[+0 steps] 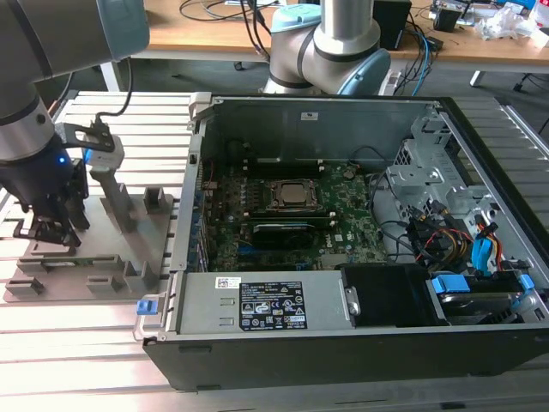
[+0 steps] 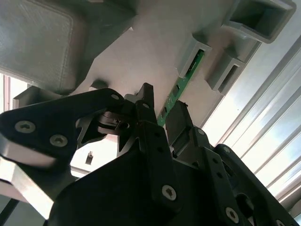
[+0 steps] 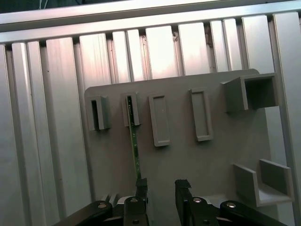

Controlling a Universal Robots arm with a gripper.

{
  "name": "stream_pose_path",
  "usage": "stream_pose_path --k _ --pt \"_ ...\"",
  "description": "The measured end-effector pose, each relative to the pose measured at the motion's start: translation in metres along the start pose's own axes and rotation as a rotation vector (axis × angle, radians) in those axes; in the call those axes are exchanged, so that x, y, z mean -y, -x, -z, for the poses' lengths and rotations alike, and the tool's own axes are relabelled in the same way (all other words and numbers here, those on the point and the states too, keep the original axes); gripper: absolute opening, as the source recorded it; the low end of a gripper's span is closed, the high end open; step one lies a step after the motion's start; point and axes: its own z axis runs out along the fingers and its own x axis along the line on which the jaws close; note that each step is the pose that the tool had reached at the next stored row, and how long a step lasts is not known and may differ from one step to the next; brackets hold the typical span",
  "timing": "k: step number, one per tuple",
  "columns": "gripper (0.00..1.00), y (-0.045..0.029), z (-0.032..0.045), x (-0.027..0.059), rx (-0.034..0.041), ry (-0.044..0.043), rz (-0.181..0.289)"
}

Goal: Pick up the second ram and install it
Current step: 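Pick up the second ram and move it above second insertion slot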

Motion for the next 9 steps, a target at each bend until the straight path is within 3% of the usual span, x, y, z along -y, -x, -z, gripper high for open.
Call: stream_pose_path --k 7,9 --pt "0.38 -0.0001 -0.0062 0.0002 -0.0002 0.0001 0.000" --pt "0.38 -0.0030 -0.0075 0.0004 -0.0002 0.0001 0.001"
